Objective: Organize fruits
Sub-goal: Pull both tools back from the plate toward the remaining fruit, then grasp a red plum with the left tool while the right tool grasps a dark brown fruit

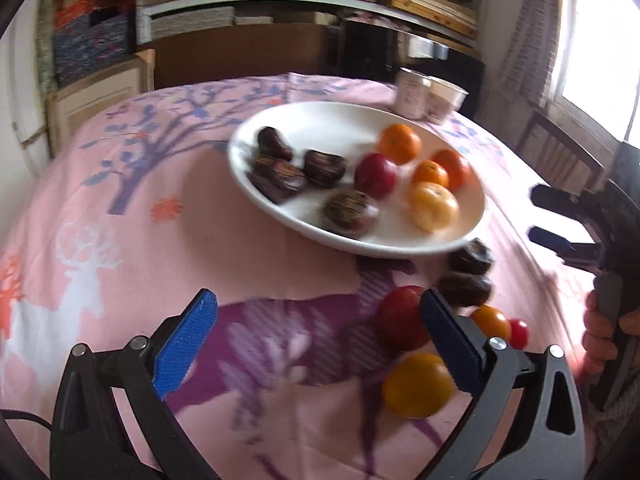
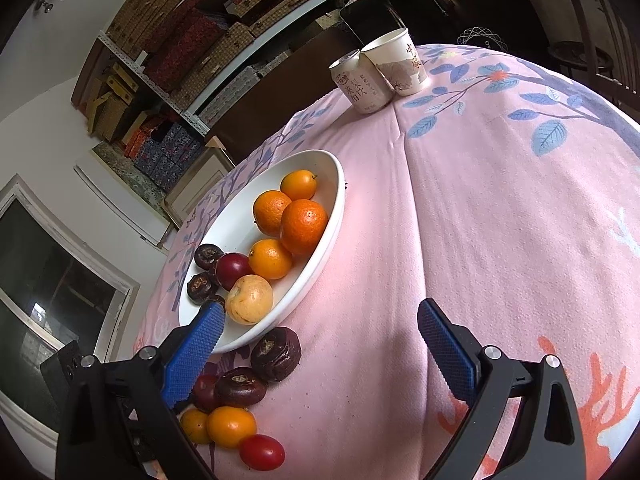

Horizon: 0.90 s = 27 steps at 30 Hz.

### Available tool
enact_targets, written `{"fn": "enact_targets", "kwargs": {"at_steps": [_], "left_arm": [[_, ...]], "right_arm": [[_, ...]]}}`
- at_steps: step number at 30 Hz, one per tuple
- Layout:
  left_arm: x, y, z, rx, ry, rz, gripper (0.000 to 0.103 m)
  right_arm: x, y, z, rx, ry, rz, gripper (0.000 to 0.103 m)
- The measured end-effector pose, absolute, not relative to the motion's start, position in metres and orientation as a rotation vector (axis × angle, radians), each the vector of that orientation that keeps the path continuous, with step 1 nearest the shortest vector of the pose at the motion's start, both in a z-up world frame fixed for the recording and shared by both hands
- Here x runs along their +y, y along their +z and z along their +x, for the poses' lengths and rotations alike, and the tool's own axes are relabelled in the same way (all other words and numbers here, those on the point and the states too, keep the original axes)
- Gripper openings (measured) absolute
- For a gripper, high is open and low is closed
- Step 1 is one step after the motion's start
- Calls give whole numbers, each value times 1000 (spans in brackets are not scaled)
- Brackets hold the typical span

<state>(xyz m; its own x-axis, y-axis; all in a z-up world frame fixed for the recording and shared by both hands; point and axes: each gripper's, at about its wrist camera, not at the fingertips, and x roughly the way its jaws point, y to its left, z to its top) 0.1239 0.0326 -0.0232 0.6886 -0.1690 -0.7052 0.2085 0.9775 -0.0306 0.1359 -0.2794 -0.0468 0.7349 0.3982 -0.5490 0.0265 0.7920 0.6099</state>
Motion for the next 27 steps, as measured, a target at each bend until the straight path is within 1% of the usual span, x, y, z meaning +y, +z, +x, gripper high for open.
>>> {"fn": "enact_targets", "kwargs": {"at_steps": [2, 6, 15, 22, 27], "left_arm": [[57, -22, 128, 788, -100, 7, 98], [89, -21, 123, 800, -200, -229, 99], [46, -42, 126, 894, -206, -9, 99], [57, -36, 147, 848, -123, 27, 99], [70, -37, 161, 867, -131, -34, 99]], "right_arm": [[-280, -47, 136, 724, 222, 639, 98], [-279, -46, 135, 724, 225, 637, 98], [-279, -46, 136, 728, 225, 637, 98], [-272, -45, 134, 730, 249, 607, 98], [-261, -41, 128, 721, 267, 537, 98]]}}
